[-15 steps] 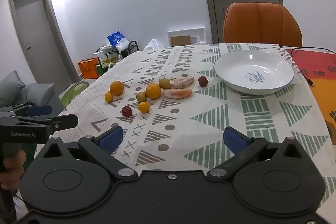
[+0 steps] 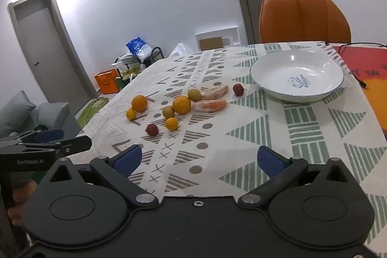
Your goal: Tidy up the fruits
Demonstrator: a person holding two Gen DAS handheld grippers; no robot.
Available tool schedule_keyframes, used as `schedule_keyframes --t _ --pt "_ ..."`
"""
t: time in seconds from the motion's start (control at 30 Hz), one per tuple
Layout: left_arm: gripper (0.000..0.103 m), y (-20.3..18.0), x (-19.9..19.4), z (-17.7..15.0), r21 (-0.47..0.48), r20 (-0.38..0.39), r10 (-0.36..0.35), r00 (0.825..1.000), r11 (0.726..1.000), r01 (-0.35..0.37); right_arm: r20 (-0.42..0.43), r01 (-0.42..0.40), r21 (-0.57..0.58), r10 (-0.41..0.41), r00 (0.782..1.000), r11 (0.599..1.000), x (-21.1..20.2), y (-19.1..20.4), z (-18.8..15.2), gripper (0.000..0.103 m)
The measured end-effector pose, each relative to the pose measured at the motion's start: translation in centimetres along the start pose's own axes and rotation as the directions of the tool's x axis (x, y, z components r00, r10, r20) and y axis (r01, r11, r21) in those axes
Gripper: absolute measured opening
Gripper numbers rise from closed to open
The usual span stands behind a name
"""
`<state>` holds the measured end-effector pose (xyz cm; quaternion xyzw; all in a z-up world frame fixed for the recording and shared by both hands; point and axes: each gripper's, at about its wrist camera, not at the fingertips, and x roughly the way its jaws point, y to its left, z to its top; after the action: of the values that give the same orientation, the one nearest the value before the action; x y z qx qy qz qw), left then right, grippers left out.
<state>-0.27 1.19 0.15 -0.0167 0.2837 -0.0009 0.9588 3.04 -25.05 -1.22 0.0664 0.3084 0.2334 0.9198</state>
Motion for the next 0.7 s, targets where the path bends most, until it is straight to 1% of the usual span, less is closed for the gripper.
schedule_keyframes --t 0.27,0.43,0.7 --pt "0.103 -0.48 -0.03 0.0 0.012 0.0 -0.005 1.0 1.0 0.005 -0.009 -0.003 -0.015 0.003 1.0 1.0 -0.13 -0.05 -0.05 0.103" --pt "0.103 -0.59 0.04 -0.02 0.012 0.002 -0.006 1.0 1.0 0.006 -0.001 0.025 -0.028 -0.025 1.0 0.999 -0.07 0.07 -0.06 0.103" --pt "0.103 -0.59 0.02 -0.06 0.007 0.001 -0.005 1.0 1.0 0.005 0.002 0.042 -0.024 -0.042 0.999 0.999 -0.18 -0.12 -0.01 0.103"
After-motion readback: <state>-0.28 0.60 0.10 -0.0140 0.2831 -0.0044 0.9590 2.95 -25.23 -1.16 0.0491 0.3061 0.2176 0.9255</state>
